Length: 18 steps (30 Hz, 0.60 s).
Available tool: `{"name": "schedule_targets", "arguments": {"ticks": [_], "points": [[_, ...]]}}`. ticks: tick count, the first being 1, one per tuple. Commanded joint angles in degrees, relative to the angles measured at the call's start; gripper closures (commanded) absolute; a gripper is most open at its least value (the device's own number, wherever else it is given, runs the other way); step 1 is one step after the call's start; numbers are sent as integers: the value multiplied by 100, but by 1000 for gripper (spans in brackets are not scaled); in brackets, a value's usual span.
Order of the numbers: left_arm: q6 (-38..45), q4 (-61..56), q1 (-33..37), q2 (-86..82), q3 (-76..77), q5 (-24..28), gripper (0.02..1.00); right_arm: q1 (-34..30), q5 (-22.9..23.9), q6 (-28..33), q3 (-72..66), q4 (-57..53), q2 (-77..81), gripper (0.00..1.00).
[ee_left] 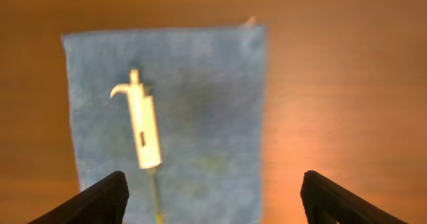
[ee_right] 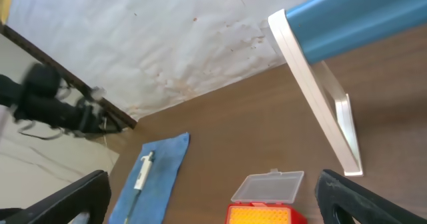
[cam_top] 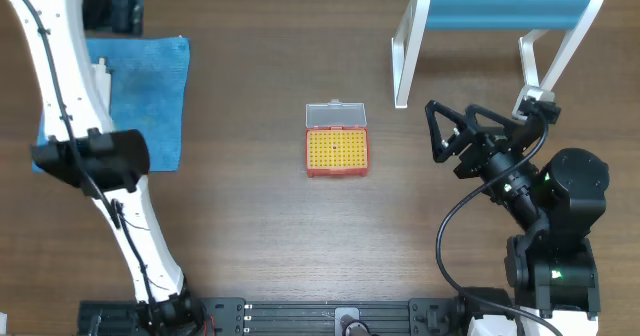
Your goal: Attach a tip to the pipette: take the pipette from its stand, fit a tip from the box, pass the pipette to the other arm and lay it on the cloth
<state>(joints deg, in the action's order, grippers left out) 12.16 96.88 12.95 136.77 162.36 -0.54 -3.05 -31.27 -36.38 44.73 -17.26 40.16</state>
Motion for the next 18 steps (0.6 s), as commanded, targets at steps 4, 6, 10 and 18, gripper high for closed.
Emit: {"name": "schedule_targets", "arguments": {"ticks": [4, 6, 10, 18], "points": [[-752, 46, -940, -1582, 260, 702, 178, 9, 201, 1318, 111, 17, -197, 7], [-776, 46, -1152, -2243, 157, 702, 180, 9, 240, 1797, 111, -20, -431, 7], [-1342, 46, -1593, -4688, -1196, 743, 178, -184, 1158, 2977, 111, -1423, -1572, 7], [-4500, -568, -2041, -10856, -7630, 1434, 176, -249, 1130, 3753, -496, -2940, -3963, 29]]}}
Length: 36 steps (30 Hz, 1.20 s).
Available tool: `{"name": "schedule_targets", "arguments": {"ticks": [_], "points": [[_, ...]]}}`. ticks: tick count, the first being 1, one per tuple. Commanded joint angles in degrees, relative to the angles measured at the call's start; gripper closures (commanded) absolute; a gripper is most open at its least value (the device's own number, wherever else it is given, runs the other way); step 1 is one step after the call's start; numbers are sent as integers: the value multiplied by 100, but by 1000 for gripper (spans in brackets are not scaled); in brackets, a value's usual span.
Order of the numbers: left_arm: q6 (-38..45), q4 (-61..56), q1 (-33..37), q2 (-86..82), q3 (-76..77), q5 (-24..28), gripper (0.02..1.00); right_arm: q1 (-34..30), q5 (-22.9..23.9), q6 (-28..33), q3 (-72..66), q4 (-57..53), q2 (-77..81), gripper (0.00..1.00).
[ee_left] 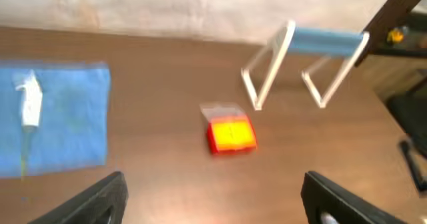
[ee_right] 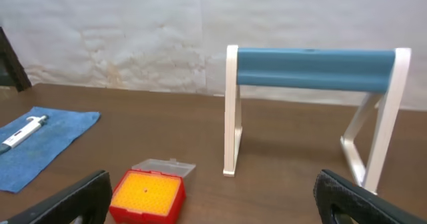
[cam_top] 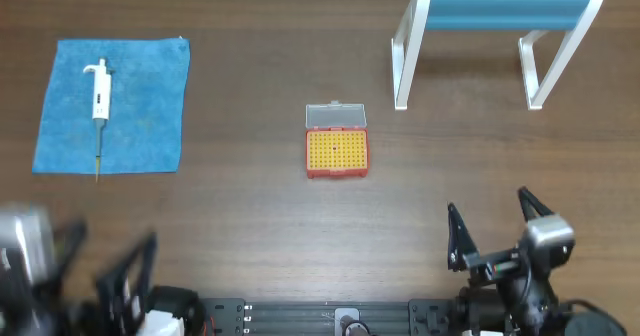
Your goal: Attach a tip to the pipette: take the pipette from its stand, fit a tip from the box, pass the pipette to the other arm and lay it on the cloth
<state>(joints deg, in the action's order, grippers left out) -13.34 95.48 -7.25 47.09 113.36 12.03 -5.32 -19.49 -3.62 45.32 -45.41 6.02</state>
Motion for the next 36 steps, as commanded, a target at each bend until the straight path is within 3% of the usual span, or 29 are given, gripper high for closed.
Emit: {"name": "schedule_targets", "arguments": {"ticks": [1, 5, 8, 20, 22, 23, 24, 25, 26, 28, 30, 32, 36], "points": [[-1987, -804, -22, -2452, -3438, 184, 176, -22, -48, 450, -693, -129, -577, 25], [-1982, -1589, -22, -3720, -5069, 214, 178, -22, 2, 332, -769, -208, -584, 25], [-1770, -1596, -22, -3851, -5705, -20, 176, -22, 505, 326, -769, -839, -584, 25], [-2072, -1663, -28, -3851, -7243, -42, 178, -22, 448, 328, -769, -901, -584, 25], [-2087, -1567, -28, -3851, -7243, -313, 178, -22, 448, 328, -769, -901, -584, 25], [-2098, -1663, -28, -3851, -7246, -205, 88, -22, 448, 328, -769, -901, -584, 25], [-2087, -2157, -24, -3853, -7289, -245, 23, -22, 448, 330, -769, -901, -584, 25], [-1958, -2881, 2, -3860, -7359, -568, 20, -22, 448, 328, -769, -901, -584, 25], [-1473, -3847, 168, -3897, -7517, -839, 20, -22, 448, 328, -769, -901, -584, 25], [-177, -5720, 625, -3941, -8032, -881, 20, -22, 448, 328, -769, -901, -584, 25], [378, -7429, 1008, -4144, -8896, -890, 20, -22, 448, 328, -769, -901, -584, 25], [402, -8273, 1045, -4489, -9772, -881, 23, -22, 448, 328, -769, -901, -584, 25], [400, -8697, 841, -4688, -10817, -839, 20, -22, 448, 328, -769, -901, -584, 25]]}}
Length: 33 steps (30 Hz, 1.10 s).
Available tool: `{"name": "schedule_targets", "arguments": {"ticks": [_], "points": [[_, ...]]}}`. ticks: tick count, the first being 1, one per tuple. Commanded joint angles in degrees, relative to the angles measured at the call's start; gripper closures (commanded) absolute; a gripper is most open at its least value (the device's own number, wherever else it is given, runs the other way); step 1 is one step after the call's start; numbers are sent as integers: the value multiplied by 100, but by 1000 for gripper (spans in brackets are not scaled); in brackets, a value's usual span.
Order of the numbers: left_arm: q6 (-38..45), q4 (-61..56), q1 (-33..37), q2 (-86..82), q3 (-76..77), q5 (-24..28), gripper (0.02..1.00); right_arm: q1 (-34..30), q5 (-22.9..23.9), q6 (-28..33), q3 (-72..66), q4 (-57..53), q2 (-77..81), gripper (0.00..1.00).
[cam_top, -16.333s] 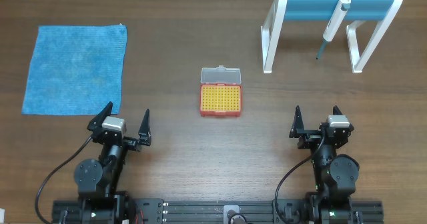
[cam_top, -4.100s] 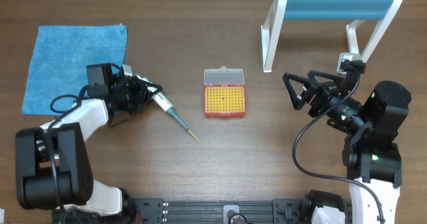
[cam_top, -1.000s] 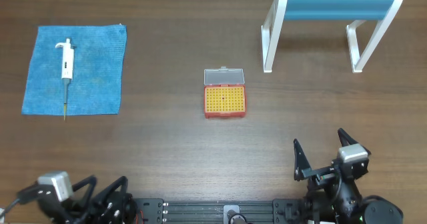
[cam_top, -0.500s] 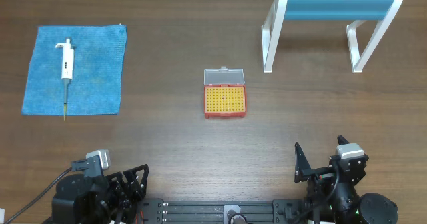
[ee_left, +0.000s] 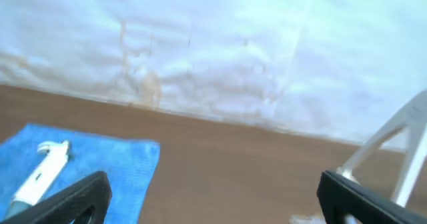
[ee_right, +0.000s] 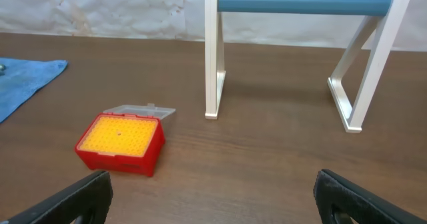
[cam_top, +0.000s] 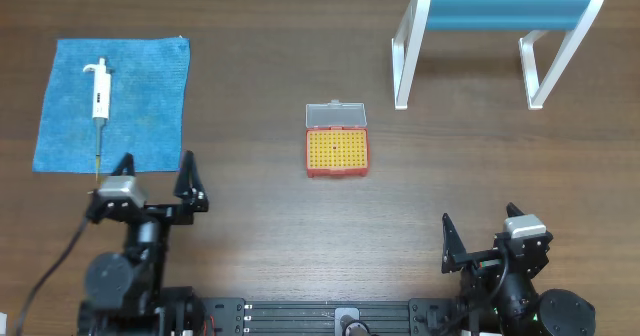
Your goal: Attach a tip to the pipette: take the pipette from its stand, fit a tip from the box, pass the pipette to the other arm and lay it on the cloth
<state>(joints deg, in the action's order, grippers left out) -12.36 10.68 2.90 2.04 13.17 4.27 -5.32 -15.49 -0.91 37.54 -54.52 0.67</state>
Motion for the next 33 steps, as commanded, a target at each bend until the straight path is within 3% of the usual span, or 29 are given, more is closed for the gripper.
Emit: {"name": "schedule_targets", "arguments": {"ticks": [1, 20, 21, 22, 23, 26, 30, 33], "points": [[302, -186, -264, -184, -1086, -66, 20, -22, 48, 57, 9, 11, -48, 25], [302, -643, -297, -184, -1285, -87, 20, -22, 48, 57, 9, 11, -48, 25], [302, -643, -297, -184, -1285, -85, 20, -24, 142, 149, 9, 2, -48, 25], [302, -643, -297, -184, -1285, -87, 20, -31, 929, 544, 4, 39, -52, 25], [302, -643, -297, -184, -1285, -85, 23, -26, 1303, 584, -72, 219, -50, 25], [302, -643, -297, -184, -1285, -85, 20, -22, 1172, 619, -1091, 1681, -50, 25], [302, -643, -297, -184, -1285, -85, 23, -22, 1043, 551, -3198, 4557, -52, 25], [302, -643, -297, -184, -1285, -85, 20, -20, 1032, 551, -3593, 4778, -61, 25]]}}
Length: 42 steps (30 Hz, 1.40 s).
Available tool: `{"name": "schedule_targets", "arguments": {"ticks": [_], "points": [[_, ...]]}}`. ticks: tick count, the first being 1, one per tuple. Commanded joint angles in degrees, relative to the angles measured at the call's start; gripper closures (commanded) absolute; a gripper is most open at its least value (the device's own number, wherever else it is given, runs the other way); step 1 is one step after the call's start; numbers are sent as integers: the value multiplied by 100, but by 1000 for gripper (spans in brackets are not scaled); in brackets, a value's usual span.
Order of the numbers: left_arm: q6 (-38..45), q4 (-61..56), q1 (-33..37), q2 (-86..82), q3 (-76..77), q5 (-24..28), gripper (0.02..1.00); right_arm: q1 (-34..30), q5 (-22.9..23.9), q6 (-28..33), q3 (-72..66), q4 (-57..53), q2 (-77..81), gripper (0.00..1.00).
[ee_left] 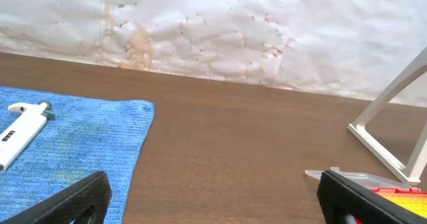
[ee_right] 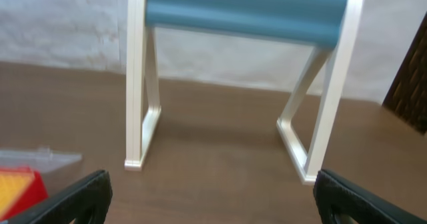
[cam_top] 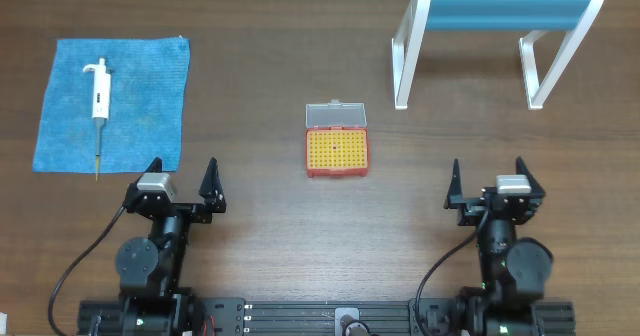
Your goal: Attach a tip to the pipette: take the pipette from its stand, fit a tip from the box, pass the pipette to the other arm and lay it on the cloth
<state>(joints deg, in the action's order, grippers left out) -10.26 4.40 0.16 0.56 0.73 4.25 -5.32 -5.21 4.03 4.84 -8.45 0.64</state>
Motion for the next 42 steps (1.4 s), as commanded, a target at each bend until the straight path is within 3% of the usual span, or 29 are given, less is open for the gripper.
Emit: {"name": "schedule_targets", "arguments": {"ticks": [1, 5, 42], "points": [[92, -15, -24, -35, -42, -83, 20, 13, 7, 57, -330, 203, -59, 25], [92, -15, -24, -35, -42, -85, 23, 555, 28, 103, -404, 365, -59, 25], [92, -15, -24, -31, -42, -85, 23, 546, 26, 101, -457, 472, -59, 25]]}}
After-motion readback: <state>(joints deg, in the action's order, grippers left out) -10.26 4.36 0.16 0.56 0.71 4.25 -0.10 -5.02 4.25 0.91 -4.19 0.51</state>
